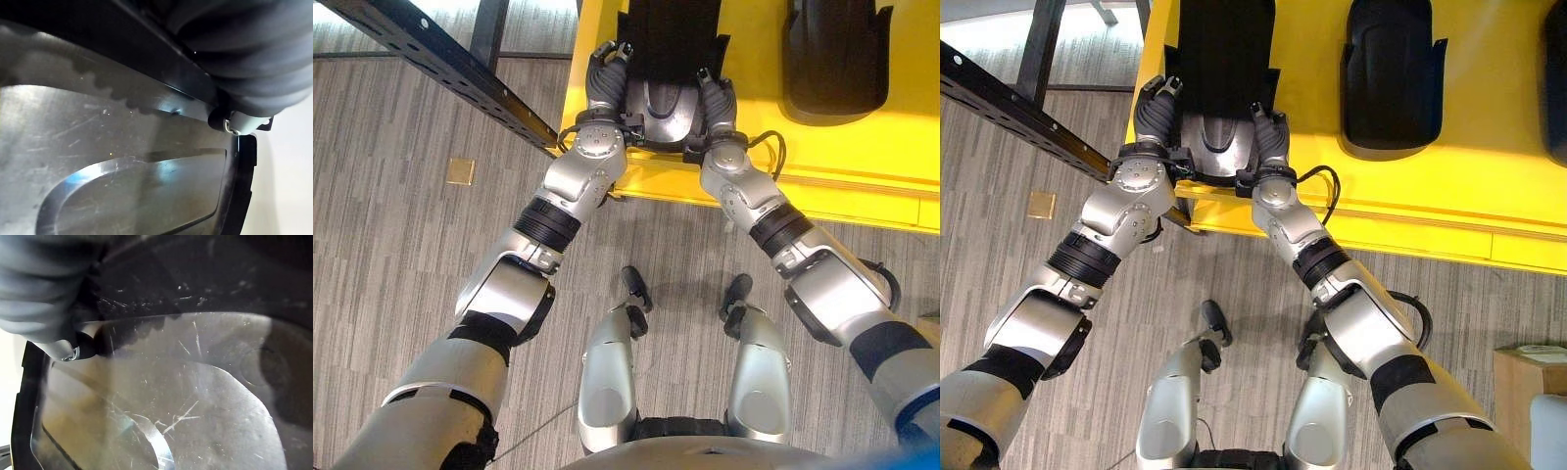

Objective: Move parts from the plastic box to the shelf.

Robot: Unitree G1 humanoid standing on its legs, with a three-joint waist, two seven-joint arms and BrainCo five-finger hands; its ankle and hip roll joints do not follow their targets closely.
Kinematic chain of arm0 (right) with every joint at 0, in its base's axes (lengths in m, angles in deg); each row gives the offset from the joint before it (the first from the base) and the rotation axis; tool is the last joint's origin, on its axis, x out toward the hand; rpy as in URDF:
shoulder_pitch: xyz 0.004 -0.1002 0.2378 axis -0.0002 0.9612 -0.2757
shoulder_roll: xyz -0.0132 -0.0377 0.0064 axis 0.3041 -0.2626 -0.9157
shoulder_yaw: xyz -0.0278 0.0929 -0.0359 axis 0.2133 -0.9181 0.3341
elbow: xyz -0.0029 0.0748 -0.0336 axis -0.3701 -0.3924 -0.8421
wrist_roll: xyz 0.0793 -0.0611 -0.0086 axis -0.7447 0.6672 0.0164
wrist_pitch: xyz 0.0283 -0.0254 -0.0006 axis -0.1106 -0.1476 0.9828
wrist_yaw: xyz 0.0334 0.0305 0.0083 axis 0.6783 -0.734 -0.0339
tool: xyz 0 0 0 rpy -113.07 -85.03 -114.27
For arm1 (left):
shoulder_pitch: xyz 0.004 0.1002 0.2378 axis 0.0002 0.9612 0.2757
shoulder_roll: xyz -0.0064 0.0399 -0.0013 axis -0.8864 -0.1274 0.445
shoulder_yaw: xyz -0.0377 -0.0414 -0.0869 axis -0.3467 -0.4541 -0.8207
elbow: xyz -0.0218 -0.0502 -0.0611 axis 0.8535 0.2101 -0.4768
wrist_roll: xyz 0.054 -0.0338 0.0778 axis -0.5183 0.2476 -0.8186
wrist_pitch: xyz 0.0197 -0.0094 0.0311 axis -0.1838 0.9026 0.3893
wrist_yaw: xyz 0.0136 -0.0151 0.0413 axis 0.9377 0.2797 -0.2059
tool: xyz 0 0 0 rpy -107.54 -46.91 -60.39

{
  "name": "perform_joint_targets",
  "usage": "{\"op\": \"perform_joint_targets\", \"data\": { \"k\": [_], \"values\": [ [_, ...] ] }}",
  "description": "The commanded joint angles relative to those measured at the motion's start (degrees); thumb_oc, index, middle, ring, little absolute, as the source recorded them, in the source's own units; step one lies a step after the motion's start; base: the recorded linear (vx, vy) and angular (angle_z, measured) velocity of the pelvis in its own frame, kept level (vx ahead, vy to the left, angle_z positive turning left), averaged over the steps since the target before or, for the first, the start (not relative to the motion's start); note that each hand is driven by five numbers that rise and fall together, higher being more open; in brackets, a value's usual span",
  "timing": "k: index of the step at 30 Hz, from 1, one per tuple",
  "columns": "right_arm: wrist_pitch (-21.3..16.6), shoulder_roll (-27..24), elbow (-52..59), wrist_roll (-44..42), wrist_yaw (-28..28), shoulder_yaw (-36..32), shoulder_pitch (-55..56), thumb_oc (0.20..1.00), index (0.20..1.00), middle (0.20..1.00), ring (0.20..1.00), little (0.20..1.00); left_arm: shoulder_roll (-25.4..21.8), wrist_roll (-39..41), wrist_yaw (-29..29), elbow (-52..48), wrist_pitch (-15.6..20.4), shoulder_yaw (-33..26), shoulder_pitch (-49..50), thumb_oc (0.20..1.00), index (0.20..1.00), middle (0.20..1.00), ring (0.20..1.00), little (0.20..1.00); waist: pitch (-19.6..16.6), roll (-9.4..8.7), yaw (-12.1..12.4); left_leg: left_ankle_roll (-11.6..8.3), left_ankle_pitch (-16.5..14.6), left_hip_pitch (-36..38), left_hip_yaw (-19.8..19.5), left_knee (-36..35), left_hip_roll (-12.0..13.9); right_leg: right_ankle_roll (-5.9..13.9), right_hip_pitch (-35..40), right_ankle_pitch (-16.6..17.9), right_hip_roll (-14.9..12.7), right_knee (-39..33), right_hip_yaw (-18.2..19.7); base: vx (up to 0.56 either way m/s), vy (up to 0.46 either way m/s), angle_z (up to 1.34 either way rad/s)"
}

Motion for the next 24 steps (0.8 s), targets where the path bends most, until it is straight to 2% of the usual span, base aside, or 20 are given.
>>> {"op": "perform_joint_targets", "data": {
  "k": [1, 2, 3, 8, 12, 18, 22, 24],
  "values": [
    [-6.68, 4.88, 0.38, -0.84, 2.94, -2.44, -7.94, 0.263, 0.263, 0.263, 0.263, 0.263, -0.27, 3.18, 1.59, 2.11, 2.93, 0.60, -8.11, 1.000, 1.000, 1.000, 1.000, 1.000, -1.69, 1.20, 0.81, -7.23, 0.22, -0.10, 1.11, -0.67, 4.77, 5.56, -5.41, 0.14, -2.19, 1.03, 3.00, 0.00, -0.011, 0.06],
    [-5.33, 4.54, 0.03, 1.82, 4.24, -2.06, -8.42, 0.790, 0.790, 0.790, 0.790, 0.790, -0.33, 3.60, 1.95, 2.40, 2.78, 0.84, -8.54, 1.000, 1.000, 1.000, 1.000, 1.000, -1.69, 1.15, 0.92, -7.24, 0.26, -0.15, 0.86, -0.72, 4.64, 5.64, -5.39, 0.18, -2.09, 1.00, 2.99, 0.00, -0.013, 0.07],
    [-4.82, 4.47, -0.40, 3.78, 4.39, -1.59, -8.97, 1.000, 1.000, 1.000, 1.000, 1.000, -0.25, 3.88, 2.11, 2.77, 2.94, 1.05, -8.84, 1.000, 1.000, 1.000, 1.000, 1.000, -1.69, 1.15, 0.96, -7.25, 0.32, -0.14, 0.86, -0.77, 4.66, 5.64, -5.38, 0.24, -2.06, 0.96, 2.96, -0.01, -0.018, 0.06],
    [-3.78, 3.83, -0.09, 4.82, 2.00, 0.57, -10.95, 1.000, 1.000, 1.000, 1.000, 1.000, 0.06, 4.63, 4.02, 4.07, 3.61, 1.13, -9.32, 1.000, 1.000, 1.000, 1.000, 1.000, -1.69, 0.93, 1.40, -7.33, 0.40, -0.40, 0.61, -0.53, 4.84, 5.63, -5.45, 0.35, -2.12, 1.16, 2.60, -0.01, -0.040, 0.01],
    [-4.46, 3.58, -1.34, 6.47, 0.30, 1.00, -11.85, 1.000, 1.000, 1.000, 1.000, 1.000, 0.01, 5.82, 4.83, 4.49, 4.32, 0.92, -8.93, 1.000, 1.000, 1.000, 1.000, 1.000, -1.69, 0.93, 1.74, -7.29, 0.32, -0.26, 0.32, -0.42, 4.87, 5.60, -5.33, 0.29, -2.22, 1.32, 2.45, -0.01, -0.016, 0.01],
    [-3.78, 2.42, -1.50, 12.14, -2.27, 0.89, -13.08, 1.000, 1.000, 1.000, 1.000, 1.000, 1.16, 5.55, 6.13, 4.53, 5.25, 0.24, -7.85, 1.000, 1.000, 1.000, 1.000, 1.000, -1.69, 0.66, 1.86, -7.38, 0.14, -0.04, -0.06, -0.41, 4.83, 5.72, -5.07, 0.35, -2.15, 1.03, 2.44, 0.00, 0.000, 0.00],
    [-3.45, 1.71, -0.97, 14.16, -5.72, 1.22, -13.77, 1.000, 1.000, 1.000, 1.000, 1.000, 1.84, 5.97, 6.00, 3.71, 5.40, 0.30, -7.08, 1.000, 1.000, 1.000, 1.000, 1.000, -1.69, 0.48, 2.03, -7.40, 0.04, 0.55, -0.16, -0.61, 4.85, 5.82, -4.44, 0.28, -2.16, 0.81, 2.15, -0.01, -0.010, 0.03],
    [-3.29, 0.98, -1.89, 14.97, -11.45, 0.25, -14.78, 1.000, 1.000, 1.000, 1.000, 1.000, 2.11, 6.15, 6.35, 3.29, 5.29, 0.24, -6.84, 1.000, 1.000, 1.000, 1.000, 1.000, -1.69, 0.37, 2.05, -7.54, -0.01, 1.09, -0.26, -0.72, 4.95, 5.93, -3.90, 0.05, -2.15, 0.96, 2.11, -0.01, -0.007, 0.03]
  ]
}}
